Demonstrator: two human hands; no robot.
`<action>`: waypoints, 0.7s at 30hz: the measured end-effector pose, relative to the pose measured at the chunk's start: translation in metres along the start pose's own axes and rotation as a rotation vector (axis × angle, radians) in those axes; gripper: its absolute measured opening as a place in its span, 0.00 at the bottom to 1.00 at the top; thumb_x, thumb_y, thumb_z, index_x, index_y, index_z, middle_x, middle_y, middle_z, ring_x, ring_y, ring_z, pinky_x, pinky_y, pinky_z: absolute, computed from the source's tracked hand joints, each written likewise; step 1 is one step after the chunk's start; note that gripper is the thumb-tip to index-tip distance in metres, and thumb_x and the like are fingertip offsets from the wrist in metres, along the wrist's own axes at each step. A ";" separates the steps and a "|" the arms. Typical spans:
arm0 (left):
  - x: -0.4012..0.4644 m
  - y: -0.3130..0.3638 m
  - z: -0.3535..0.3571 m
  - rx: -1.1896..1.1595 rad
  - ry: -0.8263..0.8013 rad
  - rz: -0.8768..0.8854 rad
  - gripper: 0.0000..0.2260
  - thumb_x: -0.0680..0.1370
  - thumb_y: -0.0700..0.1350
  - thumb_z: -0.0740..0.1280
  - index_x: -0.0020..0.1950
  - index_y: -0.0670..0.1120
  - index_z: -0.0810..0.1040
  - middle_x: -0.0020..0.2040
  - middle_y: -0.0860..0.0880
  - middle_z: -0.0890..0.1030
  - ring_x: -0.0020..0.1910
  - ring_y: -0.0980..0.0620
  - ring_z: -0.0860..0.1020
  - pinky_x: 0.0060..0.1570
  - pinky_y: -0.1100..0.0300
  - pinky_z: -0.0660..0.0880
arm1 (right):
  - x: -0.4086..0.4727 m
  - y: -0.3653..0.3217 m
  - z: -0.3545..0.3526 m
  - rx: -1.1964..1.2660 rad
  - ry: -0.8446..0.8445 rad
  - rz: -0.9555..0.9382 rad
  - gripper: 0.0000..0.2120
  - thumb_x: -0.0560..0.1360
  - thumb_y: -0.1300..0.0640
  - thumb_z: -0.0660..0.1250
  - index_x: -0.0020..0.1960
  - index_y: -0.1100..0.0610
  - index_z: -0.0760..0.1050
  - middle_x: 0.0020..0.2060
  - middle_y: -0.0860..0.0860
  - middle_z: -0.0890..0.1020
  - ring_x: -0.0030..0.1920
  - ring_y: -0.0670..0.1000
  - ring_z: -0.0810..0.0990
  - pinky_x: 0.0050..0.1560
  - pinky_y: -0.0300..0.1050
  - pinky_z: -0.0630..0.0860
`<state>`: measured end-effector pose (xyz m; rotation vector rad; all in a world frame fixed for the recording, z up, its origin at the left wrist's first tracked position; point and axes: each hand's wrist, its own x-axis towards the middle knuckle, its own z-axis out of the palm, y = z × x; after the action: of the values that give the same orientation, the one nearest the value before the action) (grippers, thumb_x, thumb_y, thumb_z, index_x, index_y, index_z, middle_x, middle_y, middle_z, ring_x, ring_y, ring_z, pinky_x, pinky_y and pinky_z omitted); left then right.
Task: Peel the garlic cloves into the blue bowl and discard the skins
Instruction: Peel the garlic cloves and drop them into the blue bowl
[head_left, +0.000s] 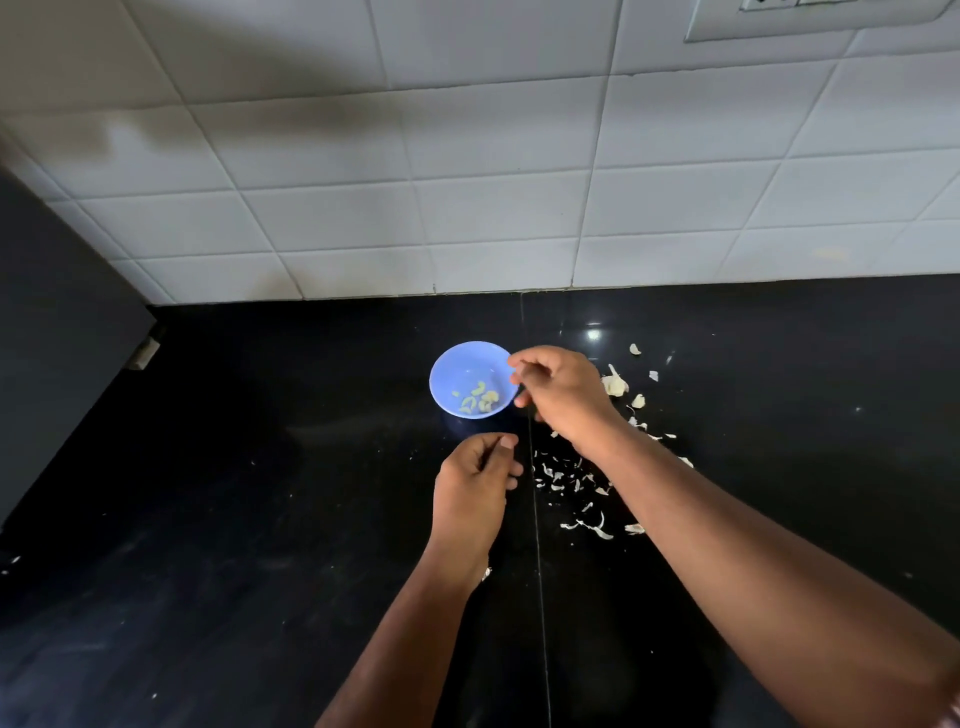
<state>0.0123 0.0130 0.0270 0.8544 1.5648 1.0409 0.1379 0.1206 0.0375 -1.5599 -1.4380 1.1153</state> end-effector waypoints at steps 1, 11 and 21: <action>0.000 0.001 0.003 0.029 -0.019 0.002 0.09 0.85 0.51 0.67 0.49 0.51 0.85 0.36 0.53 0.82 0.38 0.55 0.79 0.42 0.59 0.74 | 0.001 0.005 -0.011 -0.029 0.022 0.006 0.11 0.84 0.61 0.62 0.55 0.53 0.84 0.43 0.47 0.87 0.33 0.45 0.84 0.30 0.37 0.74; -0.005 0.012 0.051 0.090 -0.102 -0.021 0.25 0.81 0.58 0.72 0.33 0.49 0.64 0.30 0.52 0.66 0.33 0.49 0.65 0.35 0.52 0.66 | 0.001 0.069 -0.138 -0.626 0.014 -0.001 0.10 0.79 0.57 0.70 0.55 0.46 0.85 0.51 0.45 0.83 0.52 0.49 0.83 0.57 0.54 0.81; 0.000 0.002 0.076 0.158 -0.073 -0.038 0.09 0.83 0.54 0.69 0.48 0.51 0.83 0.40 0.53 0.84 0.40 0.56 0.81 0.42 0.58 0.75 | -0.001 0.085 -0.143 -0.664 -0.118 -0.222 0.13 0.80 0.53 0.71 0.62 0.41 0.81 0.51 0.43 0.77 0.44 0.44 0.78 0.47 0.48 0.77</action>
<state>0.0865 0.0290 0.0215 0.9554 1.6111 0.8580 0.3020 0.1169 0.0100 -1.7180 -2.1487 0.6304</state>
